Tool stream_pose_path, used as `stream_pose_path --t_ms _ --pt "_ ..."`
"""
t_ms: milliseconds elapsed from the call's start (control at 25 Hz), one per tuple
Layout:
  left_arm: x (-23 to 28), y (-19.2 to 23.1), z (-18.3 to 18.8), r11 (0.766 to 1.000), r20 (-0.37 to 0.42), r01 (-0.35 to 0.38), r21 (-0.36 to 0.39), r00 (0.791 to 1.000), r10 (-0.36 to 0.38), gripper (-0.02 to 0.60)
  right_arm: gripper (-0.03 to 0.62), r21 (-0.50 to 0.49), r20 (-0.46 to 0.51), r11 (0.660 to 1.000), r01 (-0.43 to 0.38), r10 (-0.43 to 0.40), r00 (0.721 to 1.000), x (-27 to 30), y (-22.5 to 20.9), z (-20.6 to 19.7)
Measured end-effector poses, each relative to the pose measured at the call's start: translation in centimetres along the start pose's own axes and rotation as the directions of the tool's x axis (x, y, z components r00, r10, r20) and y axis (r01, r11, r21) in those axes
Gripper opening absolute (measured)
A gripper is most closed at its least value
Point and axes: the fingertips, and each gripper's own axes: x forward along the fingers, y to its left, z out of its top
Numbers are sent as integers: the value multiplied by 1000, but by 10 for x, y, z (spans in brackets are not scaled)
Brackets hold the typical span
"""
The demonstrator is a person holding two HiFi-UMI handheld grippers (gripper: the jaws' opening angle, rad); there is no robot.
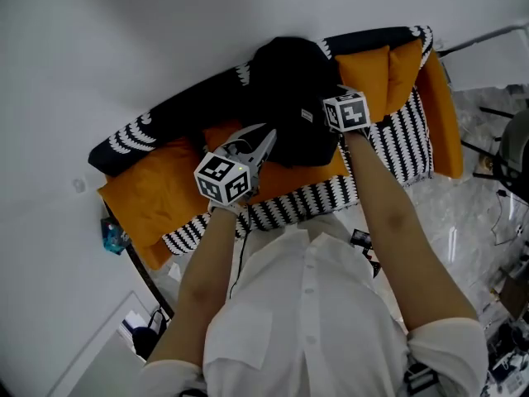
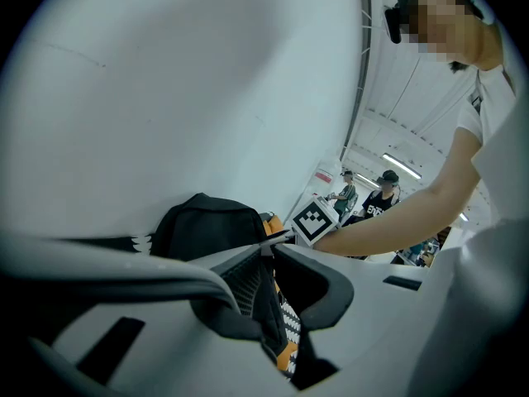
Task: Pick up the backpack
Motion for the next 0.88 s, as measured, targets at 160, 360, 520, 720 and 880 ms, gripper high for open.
stream_pose_path --t_ms 160,360,520,720,880 --pt "-4 0 -3 1000 1 0 -5 1000 0 64 109 -71 17 997 13 -12 1000 -5 9 -2" --pt "-7 -2 -6 1000 7 1 -12 1000 -1 63 74 -89 64 996 -6 12 998 -24 24 -13" --pt "-11 -3 -13 1000 5 7 -21 1000 -7 63 64 -73 102 997 -35 43 994 -43 39 -31" --pt "-15 -4 -24 999 -7 0 -32 1000 0 64 60 -44 123 997 -61 66 990 -71 57 -63" --pt "-21 -3 -36 1000 -29 -7 -29 1000 6 64 58 -20 131 997 -71 73 989 -88 74 -85"
